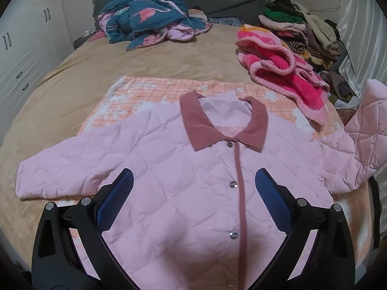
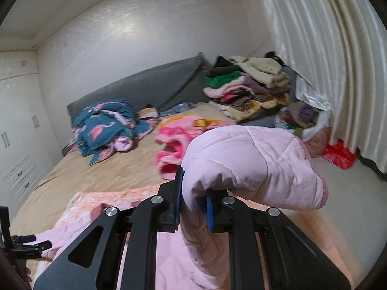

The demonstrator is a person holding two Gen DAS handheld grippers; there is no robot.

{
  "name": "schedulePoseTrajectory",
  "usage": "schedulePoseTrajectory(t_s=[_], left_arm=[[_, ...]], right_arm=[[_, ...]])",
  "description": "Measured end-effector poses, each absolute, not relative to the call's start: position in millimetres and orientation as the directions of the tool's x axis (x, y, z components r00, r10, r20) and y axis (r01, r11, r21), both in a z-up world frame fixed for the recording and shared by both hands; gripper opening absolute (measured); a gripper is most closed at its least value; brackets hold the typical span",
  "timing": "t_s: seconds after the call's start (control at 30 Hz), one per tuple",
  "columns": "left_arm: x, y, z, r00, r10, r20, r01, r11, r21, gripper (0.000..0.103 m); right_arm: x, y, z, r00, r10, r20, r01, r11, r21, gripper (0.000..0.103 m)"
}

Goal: Fold large clothes
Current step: 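Grasp the sleeve cuff with the right tool and fold it across the jacket front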

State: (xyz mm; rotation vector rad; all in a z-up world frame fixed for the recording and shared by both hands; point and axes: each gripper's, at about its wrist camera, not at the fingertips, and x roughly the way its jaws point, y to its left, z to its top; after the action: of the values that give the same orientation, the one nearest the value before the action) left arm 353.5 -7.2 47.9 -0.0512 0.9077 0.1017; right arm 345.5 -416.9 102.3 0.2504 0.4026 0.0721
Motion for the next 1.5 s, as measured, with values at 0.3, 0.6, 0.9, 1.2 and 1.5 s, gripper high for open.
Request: schedulePoseTrajectory(t_s=[0.3, 0.6, 0.9, 1.2, 1.5], left_arm=[[353, 40, 41, 0.609, 0.071, -0.790, -0.160, 0.986, -0.035, 0.094], [351, 66, 20, 0.604, 0.058, -0.795, -0.189, 0.979, -0.072, 0.094], [353, 64, -10, 0.563, 0.024, -0.826, -0.183, 0.978, -0.096, 0.094], [356, 61, -32, 0.515, -0.034, -0.856, -0.163, 0.977, -0.137, 0.094], [352, 90, -15, 0.536, -0.091, -0.839, -0.211, 0.948, -0.238, 0.094]], right_arm=[[357, -334, 88, 0.889, 0.277, -0.365, -0.184, 0.946, 0.267, 0.015], [370, -243, 19, 0.789, 0.405, -0.462, -0.280, 0.907, 0.316, 0.015], [360, -191, -67, 0.634, 0.486, -0.601, -0.231, 0.861, 0.452, 0.022], [341, -229, -73, 0.665, 0.527, -0.530, -0.059, 0.744, 0.665, 0.075], [345, -198, -26, 0.718, 0.508, -0.476, -0.256, 0.828, 0.499, 0.027]])
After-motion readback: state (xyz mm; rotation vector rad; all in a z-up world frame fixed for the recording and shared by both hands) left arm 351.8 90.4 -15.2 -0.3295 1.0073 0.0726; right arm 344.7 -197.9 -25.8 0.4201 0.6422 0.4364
